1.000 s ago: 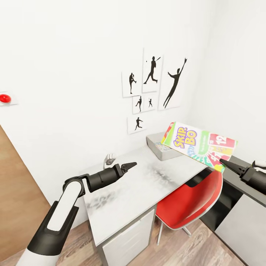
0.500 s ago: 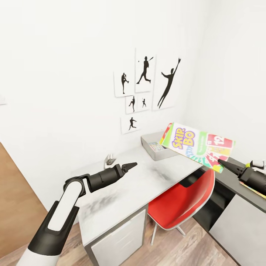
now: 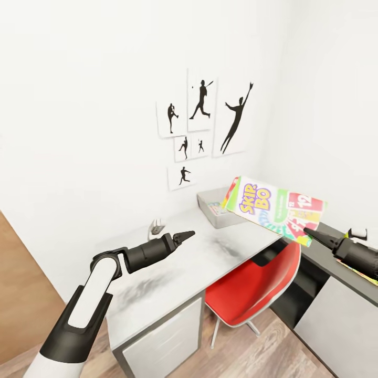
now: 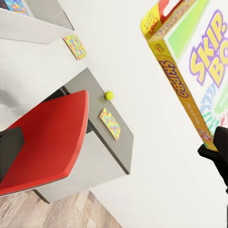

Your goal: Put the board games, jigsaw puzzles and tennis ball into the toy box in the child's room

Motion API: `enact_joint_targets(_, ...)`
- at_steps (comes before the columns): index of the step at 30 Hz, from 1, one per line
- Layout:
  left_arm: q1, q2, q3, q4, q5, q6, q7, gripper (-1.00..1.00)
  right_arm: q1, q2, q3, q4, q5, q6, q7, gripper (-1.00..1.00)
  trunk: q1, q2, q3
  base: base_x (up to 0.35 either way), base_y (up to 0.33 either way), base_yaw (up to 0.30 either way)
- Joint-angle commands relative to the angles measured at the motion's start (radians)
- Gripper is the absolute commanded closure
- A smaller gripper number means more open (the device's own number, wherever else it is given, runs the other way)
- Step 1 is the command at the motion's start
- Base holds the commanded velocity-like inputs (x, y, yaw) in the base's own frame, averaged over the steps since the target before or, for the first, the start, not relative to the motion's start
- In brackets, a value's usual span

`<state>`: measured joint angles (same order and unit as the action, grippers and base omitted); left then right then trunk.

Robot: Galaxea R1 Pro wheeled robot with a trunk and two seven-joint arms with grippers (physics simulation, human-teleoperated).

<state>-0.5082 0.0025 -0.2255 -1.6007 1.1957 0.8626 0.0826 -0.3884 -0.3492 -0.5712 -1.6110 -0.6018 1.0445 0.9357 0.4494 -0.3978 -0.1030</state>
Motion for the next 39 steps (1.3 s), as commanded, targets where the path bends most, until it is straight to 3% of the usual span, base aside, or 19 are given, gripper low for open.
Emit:
enact_joint_targets(1,-0.001,0.0,0.0,-0.001,0.01,0.002,0.009,-1.0,-0.002,0.001,0.019,0.0,0.004,0.003,0.003,1.0,0.001,-0.002,-0.002,0.0,-0.237,0.0)
enact_joint_targets(9,-0.001,-0.001,0.0,-0.002,0.011,0.001,0.009,-1.0,-0.002,0.002,0.07,0.0,0.005,0.003,-0.001,1.0,0.001,-0.002,-0.003,0.006,-0.199,0.0)
enact_joint_targets(14,-0.001,0.0,0.002,-0.003,0.011,0.002,0.007,-1.0,-0.002,0.002,0.082,0.0,0.005,0.003,-0.001,1.0,0.001,-0.002,-0.003,0.004,-0.071,0.002)
enact_joint_targets(22,-0.001,-0.001,0.002,-0.004,0.011,0.002,0.007,-1.0,-0.002,0.003,0.089,0.0,0.006,0.003,-0.003,1.0,0.001,-0.002,-0.003,0.001,-0.02,0.14)
enact_joint_targets(39,-0.001,0.0,-0.001,-0.005,0.012,0.001,0.006,-1.0,-0.003,0.002,0.09,0.0,0.006,0.003,-0.003,1.0,0.001,-0.002,-0.003,0.048,-0.066,0.271)
